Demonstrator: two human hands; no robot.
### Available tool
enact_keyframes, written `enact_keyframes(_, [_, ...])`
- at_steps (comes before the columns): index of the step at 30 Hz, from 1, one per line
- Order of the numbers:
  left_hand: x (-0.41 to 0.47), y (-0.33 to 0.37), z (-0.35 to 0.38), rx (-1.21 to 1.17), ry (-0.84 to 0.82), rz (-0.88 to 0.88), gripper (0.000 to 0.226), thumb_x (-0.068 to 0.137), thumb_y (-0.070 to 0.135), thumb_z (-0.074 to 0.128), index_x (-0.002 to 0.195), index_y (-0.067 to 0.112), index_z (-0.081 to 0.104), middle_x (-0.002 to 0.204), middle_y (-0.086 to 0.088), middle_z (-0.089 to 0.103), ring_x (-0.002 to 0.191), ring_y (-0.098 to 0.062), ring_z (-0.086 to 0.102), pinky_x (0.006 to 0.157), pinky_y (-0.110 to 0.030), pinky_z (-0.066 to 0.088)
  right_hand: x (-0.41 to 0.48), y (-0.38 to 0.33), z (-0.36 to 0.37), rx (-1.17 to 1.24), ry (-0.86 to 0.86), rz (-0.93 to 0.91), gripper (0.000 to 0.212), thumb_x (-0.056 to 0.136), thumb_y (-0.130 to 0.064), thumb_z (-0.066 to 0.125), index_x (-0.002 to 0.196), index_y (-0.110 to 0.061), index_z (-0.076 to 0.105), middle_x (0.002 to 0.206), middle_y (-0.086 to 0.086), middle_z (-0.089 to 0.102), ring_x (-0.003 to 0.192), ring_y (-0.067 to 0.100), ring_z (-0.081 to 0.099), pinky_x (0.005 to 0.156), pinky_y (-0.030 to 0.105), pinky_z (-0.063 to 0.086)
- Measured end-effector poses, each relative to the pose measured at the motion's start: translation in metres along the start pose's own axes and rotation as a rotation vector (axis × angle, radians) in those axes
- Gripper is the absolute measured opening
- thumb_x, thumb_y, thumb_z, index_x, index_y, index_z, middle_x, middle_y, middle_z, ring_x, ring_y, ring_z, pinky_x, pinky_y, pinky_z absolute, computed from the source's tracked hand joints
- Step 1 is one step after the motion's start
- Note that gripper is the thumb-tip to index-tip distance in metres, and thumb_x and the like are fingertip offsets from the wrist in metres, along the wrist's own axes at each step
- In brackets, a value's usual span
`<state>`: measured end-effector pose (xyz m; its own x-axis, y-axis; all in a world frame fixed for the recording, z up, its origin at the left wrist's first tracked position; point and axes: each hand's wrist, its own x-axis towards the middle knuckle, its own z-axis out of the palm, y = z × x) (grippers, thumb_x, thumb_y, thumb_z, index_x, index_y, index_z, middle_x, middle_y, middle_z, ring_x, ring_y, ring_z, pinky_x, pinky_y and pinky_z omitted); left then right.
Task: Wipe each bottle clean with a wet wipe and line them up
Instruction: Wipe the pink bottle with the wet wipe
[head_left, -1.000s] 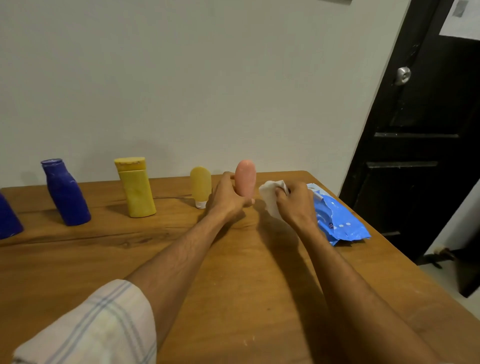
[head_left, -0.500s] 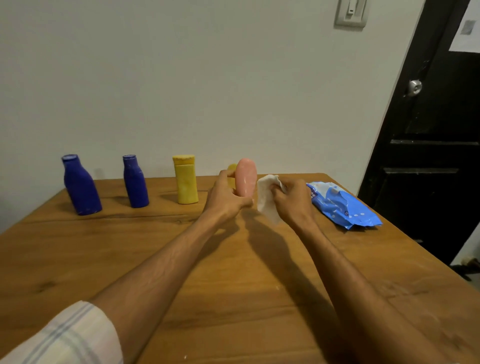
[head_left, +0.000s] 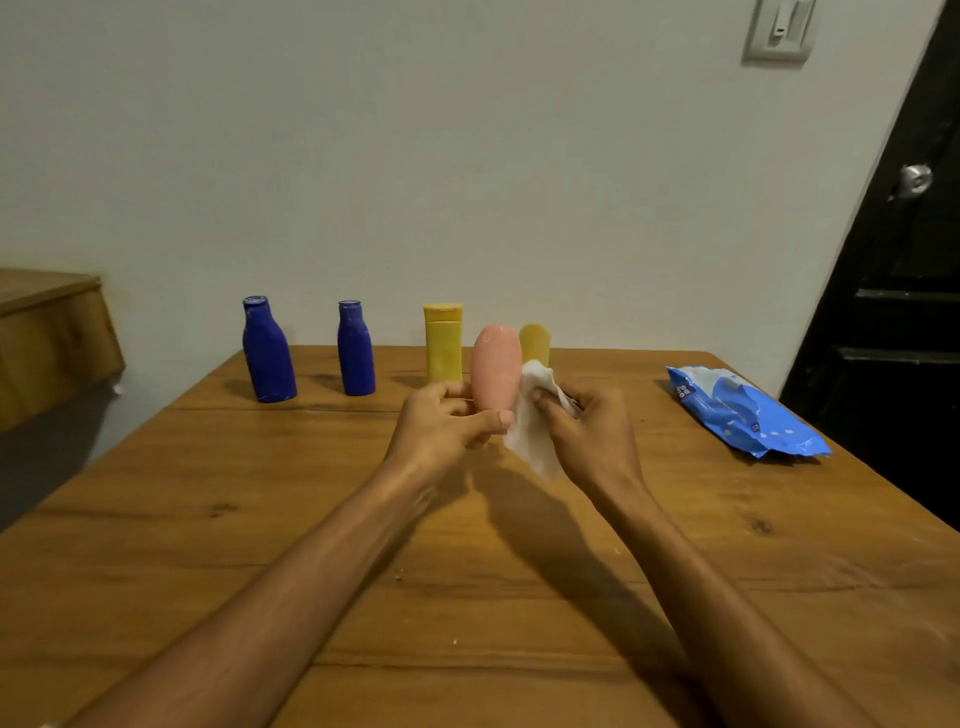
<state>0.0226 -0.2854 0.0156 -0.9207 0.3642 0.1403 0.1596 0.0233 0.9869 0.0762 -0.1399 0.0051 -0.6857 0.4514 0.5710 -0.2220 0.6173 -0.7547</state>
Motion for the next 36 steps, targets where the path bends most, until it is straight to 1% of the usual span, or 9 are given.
enact_keyframes(3, [-0.016, -0.001, -0.007, -0.029, 0.006, 0.014, 0.047, 0.074, 0.016, 0.082, 0.114, 0.015, 0.059, 0.090, 0.004, 0.072, 0.078, -0.011, 0.071, 0.064, -0.019, 0.056, -0.015, -0.012, -0.003, 0.119, -0.042, 0.052, 0.009, 0.092, -0.023, 0.065, 0.090, -0.026, 0.073, 0.078, -0.014, 0.070, 0.075, 0.010, 0.069, 0.065, 0.033, 0.059])
enact_keyframes(9, [-0.040, -0.002, -0.007, -0.080, -0.012, 0.042, 0.061, 0.070, 0.025, 0.080, 0.125, 0.019, 0.055, 0.088, 0.011, 0.073, 0.084, -0.010, 0.073, 0.068, -0.021, 0.057, -0.036, -0.023, -0.008, 0.279, -0.144, 0.022, 0.016, 0.091, -0.021, 0.065, 0.103, -0.028, 0.072, 0.093, -0.021, 0.071, 0.086, -0.001, 0.067, 0.066, 0.016, 0.053])
enact_keyframes(12, [-0.046, -0.002, -0.006, -0.113, -0.035, 0.034, 0.070, 0.068, 0.025, 0.080, 0.132, 0.020, 0.051, 0.081, 0.015, 0.074, 0.086, -0.010, 0.073, 0.072, -0.024, 0.058, -0.040, -0.027, -0.010, 0.262, -0.139, -0.024, 0.015, 0.092, -0.024, 0.063, 0.097, -0.036, 0.071, 0.089, -0.020, 0.071, 0.087, 0.004, 0.066, 0.067, 0.020, 0.055])
enact_keyframes(15, [-0.050, -0.006, -0.009, -0.149, -0.064, 0.017, 0.074, 0.074, 0.016, 0.078, 0.141, 0.018, 0.045, 0.092, 0.006, 0.076, 0.092, -0.016, 0.073, 0.078, -0.029, 0.059, -0.042, -0.028, -0.011, 0.266, -0.150, -0.068, 0.019, 0.094, -0.028, 0.060, 0.092, -0.020, 0.076, 0.086, -0.005, 0.071, 0.083, 0.017, 0.063, 0.067, 0.034, 0.054])
enact_keyframes(19, [-0.053, -0.010, -0.014, -0.193, -0.063, 0.023, 0.086, 0.066, 0.021, 0.078, 0.144, 0.017, 0.042, 0.109, -0.003, 0.073, 0.097, -0.019, 0.072, 0.083, -0.036, 0.059, -0.048, -0.030, -0.010, 0.310, -0.180, -0.068, 0.033, 0.096, -0.042, 0.053, 0.090, -0.017, 0.075, 0.081, -0.012, 0.068, 0.079, 0.007, 0.061, 0.062, 0.016, 0.046])
enact_keyframes(23, [-0.053, -0.012, -0.017, -0.234, -0.082, 0.033, 0.076, 0.066, 0.018, 0.075, 0.137, 0.020, 0.047, 0.099, 0.005, 0.076, 0.094, -0.015, 0.073, 0.076, -0.031, 0.060, -0.052, -0.028, -0.007, 0.333, -0.195, -0.011, 0.047, 0.089, -0.059, 0.040, 0.094, -0.024, 0.071, 0.092, -0.003, 0.068, 0.087, 0.016, 0.063, 0.072, 0.030, 0.053])
enact_keyframes(26, [-0.053, -0.016, -0.018, -0.226, -0.101, 0.040, 0.066, 0.068, 0.016, 0.071, 0.130, 0.024, 0.049, 0.090, 0.017, 0.075, 0.090, -0.003, 0.071, 0.072, -0.021, 0.058, -0.054, -0.025, -0.004, 0.303, -0.184, -0.048, 0.036, 0.092, -0.050, 0.054, 0.100, -0.021, 0.072, 0.098, -0.006, 0.066, 0.092, 0.013, 0.064, 0.073, 0.031, 0.057])
enact_keyframes(30, [-0.054, -0.020, -0.017, -0.221, -0.102, 0.025, 0.081, 0.063, 0.021, 0.075, 0.139, 0.019, 0.046, 0.112, 0.003, 0.070, 0.103, -0.012, 0.069, 0.085, -0.032, 0.058, -0.055, -0.018, -0.005, 0.254, -0.142, -0.103, 0.016, 0.082, -0.028, 0.067, 0.098, -0.026, 0.072, 0.095, -0.010, 0.066, 0.091, 0.011, 0.064, 0.071, 0.027, 0.057])
enact_keyframes(36, [-0.053, -0.022, -0.017, -0.243, -0.126, 0.014, 0.061, 0.068, 0.014, 0.074, 0.120, 0.032, 0.049, 0.096, 0.003, 0.077, 0.089, -0.016, 0.074, 0.070, -0.019, 0.056, -0.054, -0.017, -0.008, 0.199, -0.140, -0.233, 0.015, 0.080, -0.024, 0.070, 0.094, -0.031, 0.068, 0.093, -0.012, 0.066, 0.087, 0.009, 0.064, 0.068, 0.020, 0.055])
